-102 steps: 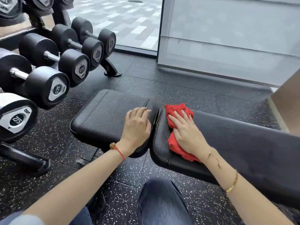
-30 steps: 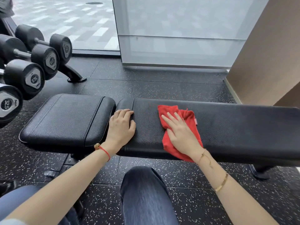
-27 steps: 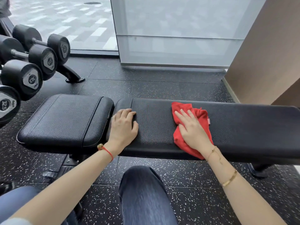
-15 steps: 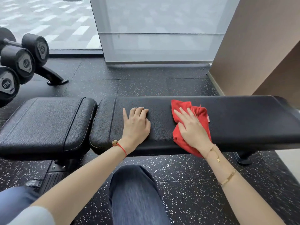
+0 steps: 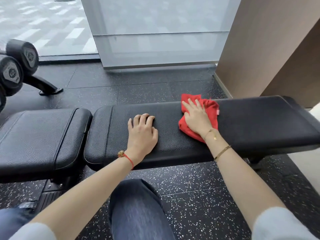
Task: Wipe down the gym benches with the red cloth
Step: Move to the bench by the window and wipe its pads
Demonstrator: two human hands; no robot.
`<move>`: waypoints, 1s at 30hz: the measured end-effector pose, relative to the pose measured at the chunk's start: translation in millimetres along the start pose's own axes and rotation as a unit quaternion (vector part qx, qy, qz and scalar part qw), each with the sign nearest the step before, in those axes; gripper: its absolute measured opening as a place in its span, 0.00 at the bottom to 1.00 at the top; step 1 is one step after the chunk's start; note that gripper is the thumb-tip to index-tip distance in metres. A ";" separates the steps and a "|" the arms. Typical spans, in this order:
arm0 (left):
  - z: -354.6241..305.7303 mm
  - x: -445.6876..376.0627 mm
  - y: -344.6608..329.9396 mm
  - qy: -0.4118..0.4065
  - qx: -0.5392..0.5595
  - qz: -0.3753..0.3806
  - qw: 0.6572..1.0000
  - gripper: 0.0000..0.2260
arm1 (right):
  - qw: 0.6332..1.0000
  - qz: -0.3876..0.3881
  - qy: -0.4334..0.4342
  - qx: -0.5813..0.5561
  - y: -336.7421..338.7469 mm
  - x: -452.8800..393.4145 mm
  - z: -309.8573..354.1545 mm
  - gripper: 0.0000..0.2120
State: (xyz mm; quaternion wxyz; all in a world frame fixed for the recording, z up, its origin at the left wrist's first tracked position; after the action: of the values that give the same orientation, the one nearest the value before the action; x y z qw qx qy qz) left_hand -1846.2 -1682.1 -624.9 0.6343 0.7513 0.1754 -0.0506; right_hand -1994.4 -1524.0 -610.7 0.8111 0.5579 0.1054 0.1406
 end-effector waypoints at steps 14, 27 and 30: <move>-1.3 1.7 -1.4 -0.003 -0.007 0.009 1.000 0.19 | 0.998 -0.028 -0.051 -0.037 31.5 21.4 -95.7 0.24; -1.9 0.6 -0.9 0.006 -0.011 -0.004 1.000 0.18 | 0.991 0.032 0.124 -0.045 -4.7 56.5 1.4 0.25; -1.0 0.7 -2.3 0.002 -0.011 -0.004 1.000 0.18 | 0.990 0.026 0.120 -0.064 6.8 70.2 -31.7 0.24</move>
State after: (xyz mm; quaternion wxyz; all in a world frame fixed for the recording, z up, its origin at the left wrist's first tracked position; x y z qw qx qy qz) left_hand -1846.4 -1680.7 -627.1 0.6421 0.7435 0.1804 -0.0493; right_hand -1939.7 -1469.6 -616.6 0.8224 0.4870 0.1778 0.2342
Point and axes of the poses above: each hand's wrist, its own x-axis away from the middle knuckle, its own y-axis out of the back of the hand, z = x × y, the point moved 3 cm from there along -x, towards the middle knuckle, and after that the axes turned 9 degrees about -y, right-handed, at the moved point
